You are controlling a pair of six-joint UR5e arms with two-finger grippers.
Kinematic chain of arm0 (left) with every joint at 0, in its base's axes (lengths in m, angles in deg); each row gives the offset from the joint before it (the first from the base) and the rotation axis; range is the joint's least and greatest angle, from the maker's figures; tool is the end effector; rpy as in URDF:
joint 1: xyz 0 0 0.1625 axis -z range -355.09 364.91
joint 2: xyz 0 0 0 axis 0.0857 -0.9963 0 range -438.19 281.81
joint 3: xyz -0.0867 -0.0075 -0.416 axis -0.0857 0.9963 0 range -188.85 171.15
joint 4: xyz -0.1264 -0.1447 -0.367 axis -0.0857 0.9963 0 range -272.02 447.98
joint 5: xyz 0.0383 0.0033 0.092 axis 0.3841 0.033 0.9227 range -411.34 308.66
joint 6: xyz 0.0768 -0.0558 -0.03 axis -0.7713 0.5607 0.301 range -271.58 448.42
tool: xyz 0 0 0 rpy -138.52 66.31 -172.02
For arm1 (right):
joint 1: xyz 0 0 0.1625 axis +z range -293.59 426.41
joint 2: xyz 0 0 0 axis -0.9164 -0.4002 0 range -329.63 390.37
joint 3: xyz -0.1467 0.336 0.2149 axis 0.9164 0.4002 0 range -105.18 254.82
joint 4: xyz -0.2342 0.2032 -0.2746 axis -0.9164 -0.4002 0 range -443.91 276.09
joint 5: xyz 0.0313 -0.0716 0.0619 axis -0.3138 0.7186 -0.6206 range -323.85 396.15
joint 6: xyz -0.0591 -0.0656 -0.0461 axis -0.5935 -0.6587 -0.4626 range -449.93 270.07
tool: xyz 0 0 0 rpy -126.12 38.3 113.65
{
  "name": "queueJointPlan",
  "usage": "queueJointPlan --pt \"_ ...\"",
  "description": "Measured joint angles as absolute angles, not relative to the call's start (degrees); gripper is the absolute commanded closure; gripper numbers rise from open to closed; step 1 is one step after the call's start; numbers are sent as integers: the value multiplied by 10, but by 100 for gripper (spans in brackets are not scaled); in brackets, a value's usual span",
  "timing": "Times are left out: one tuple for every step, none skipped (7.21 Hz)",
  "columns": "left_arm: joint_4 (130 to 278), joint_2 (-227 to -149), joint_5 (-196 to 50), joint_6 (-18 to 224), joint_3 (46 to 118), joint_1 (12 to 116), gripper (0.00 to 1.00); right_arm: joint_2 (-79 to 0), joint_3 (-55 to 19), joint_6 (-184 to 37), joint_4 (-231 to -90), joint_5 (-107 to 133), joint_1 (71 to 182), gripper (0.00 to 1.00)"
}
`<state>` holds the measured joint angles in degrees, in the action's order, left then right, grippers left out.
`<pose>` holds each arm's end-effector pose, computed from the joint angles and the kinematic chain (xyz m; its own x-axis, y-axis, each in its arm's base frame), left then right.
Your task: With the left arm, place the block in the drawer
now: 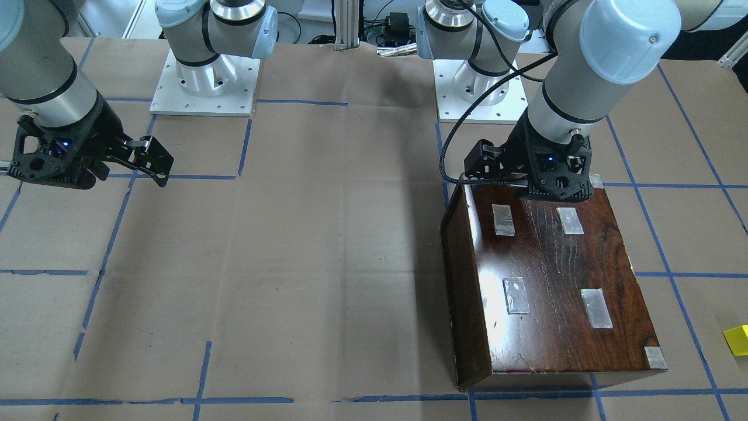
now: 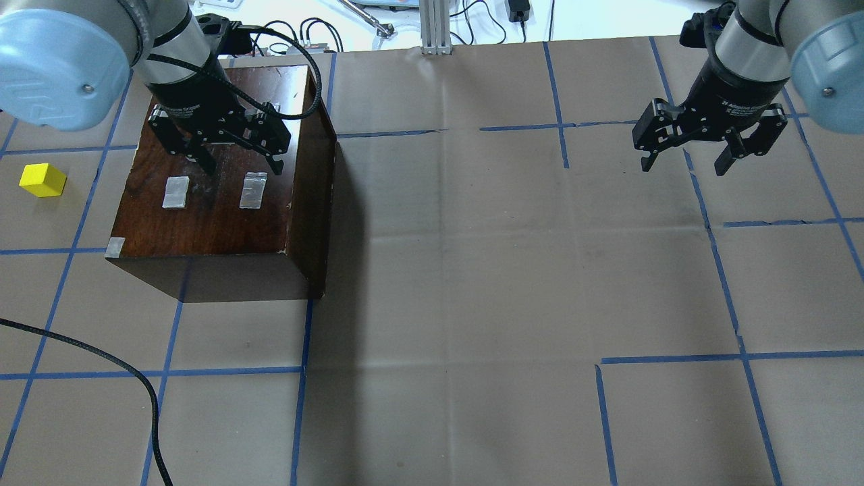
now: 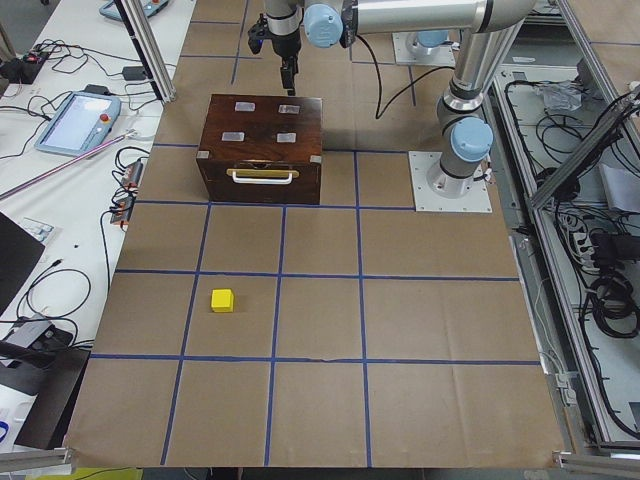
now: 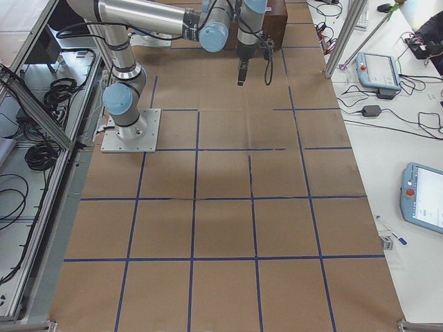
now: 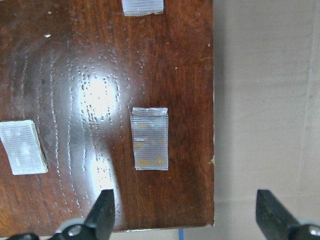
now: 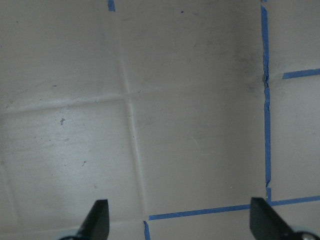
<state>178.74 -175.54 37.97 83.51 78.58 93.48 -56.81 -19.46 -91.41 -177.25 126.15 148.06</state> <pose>-0.1211 -0.5381 0.4427 -0.9980 0.0591 0.0203 0.0608 0.9936 0.0951 0.0588 -0.5169 0.4325 -0.9928 0.1195 -0.0018 0.1192 0.9907 0.0656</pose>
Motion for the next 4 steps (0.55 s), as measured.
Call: queueJointPlan --pt "1788 -1753 380 834 789 934 1 -568 -195 -914 -1773 1262 1481 0" --pt "1787 -1749 380 831 793 933 1 -568 -195 -914 -1773 1262 1481 0" --pt "1786 -1748 380 830 796 933 1 -568 -195 -914 -1772 1262 1481 0" --pt "1784 -1748 380 830 799 932 1 -568 -195 -914 -1772 1262 1481 0"
